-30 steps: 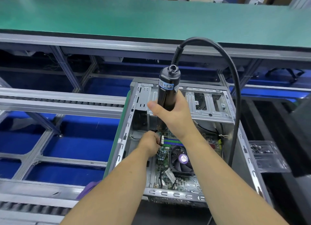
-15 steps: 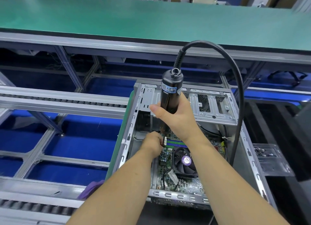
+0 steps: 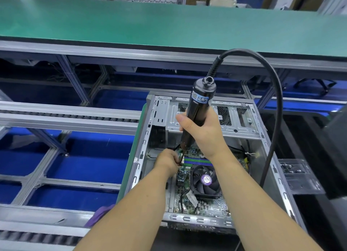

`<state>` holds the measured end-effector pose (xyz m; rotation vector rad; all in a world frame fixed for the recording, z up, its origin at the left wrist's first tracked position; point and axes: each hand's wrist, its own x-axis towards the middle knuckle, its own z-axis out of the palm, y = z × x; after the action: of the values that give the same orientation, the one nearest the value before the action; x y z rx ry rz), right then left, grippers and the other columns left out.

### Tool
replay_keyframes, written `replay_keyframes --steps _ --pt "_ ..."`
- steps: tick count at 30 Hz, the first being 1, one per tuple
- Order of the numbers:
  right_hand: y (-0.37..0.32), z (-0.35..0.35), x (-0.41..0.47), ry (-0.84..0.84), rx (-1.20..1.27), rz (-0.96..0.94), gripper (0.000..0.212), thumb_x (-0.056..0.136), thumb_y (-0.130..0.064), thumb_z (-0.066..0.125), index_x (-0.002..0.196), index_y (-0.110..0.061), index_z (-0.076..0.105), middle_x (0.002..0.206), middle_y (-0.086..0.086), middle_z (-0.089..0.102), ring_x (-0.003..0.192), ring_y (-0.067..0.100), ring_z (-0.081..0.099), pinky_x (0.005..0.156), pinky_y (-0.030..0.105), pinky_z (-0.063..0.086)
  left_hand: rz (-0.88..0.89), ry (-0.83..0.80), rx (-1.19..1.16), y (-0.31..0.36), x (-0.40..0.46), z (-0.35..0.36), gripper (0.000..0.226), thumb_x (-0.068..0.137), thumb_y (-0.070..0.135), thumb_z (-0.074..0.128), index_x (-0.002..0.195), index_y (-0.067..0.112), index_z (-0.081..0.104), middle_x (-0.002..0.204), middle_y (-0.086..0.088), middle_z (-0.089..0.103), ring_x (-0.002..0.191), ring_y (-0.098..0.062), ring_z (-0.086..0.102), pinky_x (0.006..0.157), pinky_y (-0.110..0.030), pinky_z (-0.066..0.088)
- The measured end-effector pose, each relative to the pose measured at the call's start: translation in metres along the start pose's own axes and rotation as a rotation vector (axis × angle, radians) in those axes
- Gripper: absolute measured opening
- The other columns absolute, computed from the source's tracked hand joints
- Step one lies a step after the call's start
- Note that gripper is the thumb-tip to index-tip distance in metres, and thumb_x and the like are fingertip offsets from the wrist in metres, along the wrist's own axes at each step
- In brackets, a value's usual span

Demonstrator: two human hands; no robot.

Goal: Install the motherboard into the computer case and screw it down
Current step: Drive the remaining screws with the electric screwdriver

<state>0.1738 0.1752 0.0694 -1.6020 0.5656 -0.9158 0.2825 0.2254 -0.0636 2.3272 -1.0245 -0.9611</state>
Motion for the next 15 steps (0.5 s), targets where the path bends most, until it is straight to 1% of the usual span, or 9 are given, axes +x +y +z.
replay_keyframes --steps 1,3,6,9,13,15 --pt "0.0 -0.0002 0.0001 0.004 0.002 0.004 0.068 0.074 -0.051 0.075 0.098 0.008 0.055 0.087 0.033 0.057 0.084 0.044 0.057 0.08 0.048 0.053 -0.024 0.012 0.011 -0.0013 0.001 -0.0002 0.022 0.087 0.0 0.058 0.102 0.005 0.073 0.106 -0.014 0.071 0.101 -0.028 0.066 0.086 -0.032 0.053" --pt "-0.0004 0.0004 0.0 0.01 0.003 0.01 0.068 0.074 -0.051 0.075 0.098 0.009 0.054 0.087 0.034 0.056 0.084 0.045 0.057 0.08 0.05 0.052 -0.101 0.049 0.064 -0.0037 -0.0002 -0.0014 0.022 0.089 0.003 0.058 0.108 0.006 0.068 0.106 -0.011 0.068 0.099 -0.027 0.065 0.081 -0.029 0.051" --pt "-0.001 0.002 0.0001 0.014 -0.003 0.014 0.069 0.073 -0.052 0.074 0.098 0.009 0.055 0.087 0.034 0.056 0.085 0.045 0.057 0.081 0.05 0.052 -0.185 0.045 0.183 -0.0059 -0.0064 -0.0029 0.028 0.09 0.005 0.057 0.118 0.008 0.055 0.112 -0.009 0.059 0.099 -0.026 0.059 0.076 -0.027 0.045" --pt "-0.0003 0.0029 0.0006 0.019 -0.014 0.02 0.069 0.072 -0.053 0.074 0.099 0.007 0.055 0.087 0.032 0.058 0.085 0.045 0.058 0.08 0.049 0.053 -0.219 0.044 0.223 -0.006 -0.0049 -0.0026 0.033 0.088 0.002 0.057 0.12 0.01 0.054 0.117 -0.009 0.06 0.091 -0.027 0.055 0.075 -0.03 0.046" --pt "-0.0004 0.0037 0.0009 0.019 -0.018 0.03 0.068 0.073 -0.052 0.075 0.099 0.007 0.054 0.088 0.033 0.057 0.085 0.046 0.058 0.081 0.051 0.053 -0.245 0.028 0.244 -0.006 -0.0017 -0.0015 0.035 0.088 0.003 0.059 0.122 0.011 0.054 0.12 -0.009 0.059 0.098 -0.027 0.059 0.075 -0.03 0.047" --pt "-0.0002 0.0033 0.0013 0.015 -0.02 0.034 0.068 0.074 -0.052 0.075 0.099 0.007 0.054 0.087 0.033 0.057 0.085 0.045 0.058 0.081 0.051 0.053 -0.247 0.026 0.236 -0.0048 -0.0013 -0.0017 0.035 0.088 0.002 0.059 0.122 0.01 0.054 0.12 -0.009 0.059 0.095 -0.026 0.057 0.076 -0.03 0.047"
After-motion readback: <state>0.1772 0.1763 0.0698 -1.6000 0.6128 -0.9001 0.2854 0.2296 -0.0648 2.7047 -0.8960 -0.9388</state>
